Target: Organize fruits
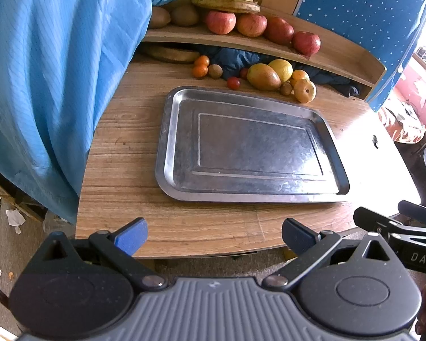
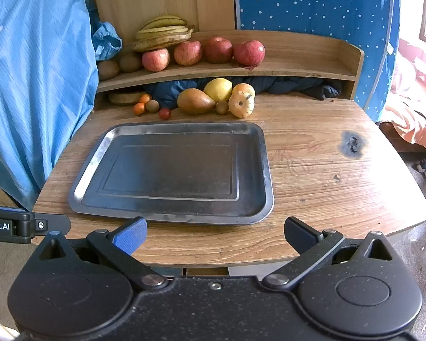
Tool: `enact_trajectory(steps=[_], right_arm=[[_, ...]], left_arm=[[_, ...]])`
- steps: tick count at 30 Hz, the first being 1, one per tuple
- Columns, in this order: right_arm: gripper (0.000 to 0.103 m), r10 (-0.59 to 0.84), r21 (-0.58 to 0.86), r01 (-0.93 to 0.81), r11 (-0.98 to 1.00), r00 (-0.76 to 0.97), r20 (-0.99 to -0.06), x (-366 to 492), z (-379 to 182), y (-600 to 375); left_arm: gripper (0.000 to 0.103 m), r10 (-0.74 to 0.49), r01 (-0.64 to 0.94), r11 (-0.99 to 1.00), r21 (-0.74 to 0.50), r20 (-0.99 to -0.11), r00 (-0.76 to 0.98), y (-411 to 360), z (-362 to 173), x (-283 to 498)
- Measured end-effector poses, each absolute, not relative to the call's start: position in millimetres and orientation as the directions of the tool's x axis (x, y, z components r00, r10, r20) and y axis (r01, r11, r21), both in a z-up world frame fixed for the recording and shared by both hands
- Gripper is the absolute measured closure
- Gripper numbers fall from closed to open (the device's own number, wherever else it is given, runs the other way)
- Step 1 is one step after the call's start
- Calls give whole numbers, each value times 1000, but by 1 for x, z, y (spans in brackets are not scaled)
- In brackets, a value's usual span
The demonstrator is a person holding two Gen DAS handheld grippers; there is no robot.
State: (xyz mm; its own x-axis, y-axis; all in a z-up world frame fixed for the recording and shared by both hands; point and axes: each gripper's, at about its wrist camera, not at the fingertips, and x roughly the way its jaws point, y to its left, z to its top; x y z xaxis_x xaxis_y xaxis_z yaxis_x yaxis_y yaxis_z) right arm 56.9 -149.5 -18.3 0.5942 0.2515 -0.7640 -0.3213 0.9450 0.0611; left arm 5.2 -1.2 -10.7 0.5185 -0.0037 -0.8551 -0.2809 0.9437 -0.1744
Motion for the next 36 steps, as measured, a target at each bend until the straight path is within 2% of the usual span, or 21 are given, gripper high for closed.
enact_trajectory(steps=[36], right_arm=[[1, 268, 88, -344, 935, 519, -812, 83, -35, -157]], left_arm=[[1, -4, -325, 931, -164, -897, 441, -6, -25, 27]])
